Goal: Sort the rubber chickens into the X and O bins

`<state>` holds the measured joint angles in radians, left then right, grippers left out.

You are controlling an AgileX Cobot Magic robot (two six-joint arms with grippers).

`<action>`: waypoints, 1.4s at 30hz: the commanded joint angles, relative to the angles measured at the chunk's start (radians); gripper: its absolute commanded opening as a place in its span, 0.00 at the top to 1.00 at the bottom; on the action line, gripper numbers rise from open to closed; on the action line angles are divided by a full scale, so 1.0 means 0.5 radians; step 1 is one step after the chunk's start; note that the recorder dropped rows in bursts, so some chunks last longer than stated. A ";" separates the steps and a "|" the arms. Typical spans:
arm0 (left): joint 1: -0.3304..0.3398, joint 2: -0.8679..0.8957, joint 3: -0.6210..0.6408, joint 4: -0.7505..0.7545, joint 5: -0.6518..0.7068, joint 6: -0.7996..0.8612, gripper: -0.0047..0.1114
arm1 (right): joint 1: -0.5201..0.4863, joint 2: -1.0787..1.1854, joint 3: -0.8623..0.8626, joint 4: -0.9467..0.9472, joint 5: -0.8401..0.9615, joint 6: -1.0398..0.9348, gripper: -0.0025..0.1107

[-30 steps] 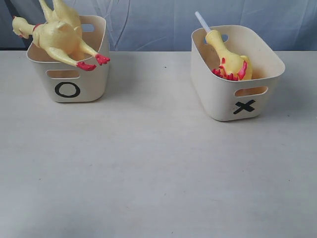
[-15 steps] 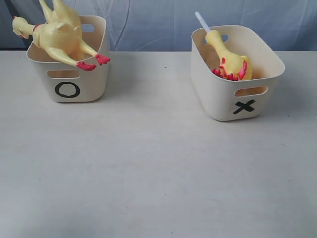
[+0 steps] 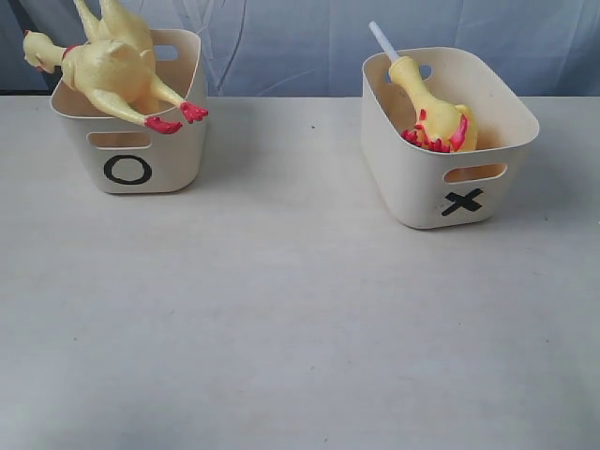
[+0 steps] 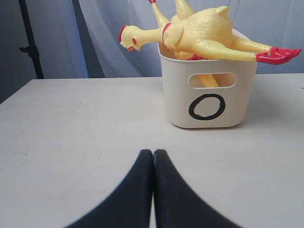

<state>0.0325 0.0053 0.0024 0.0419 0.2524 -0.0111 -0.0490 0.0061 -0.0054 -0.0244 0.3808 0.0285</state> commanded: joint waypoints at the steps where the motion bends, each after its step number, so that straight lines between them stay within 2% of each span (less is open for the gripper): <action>1: -0.007 -0.011 -0.005 -0.004 -0.028 -0.012 0.96 | -0.002 -0.012 0.011 -0.037 -0.049 -0.014 0.97; 42: -0.007 -0.011 -0.005 -0.004 -0.028 -0.012 0.96 | -0.002 -0.012 0.011 -0.026 -0.042 -0.034 0.97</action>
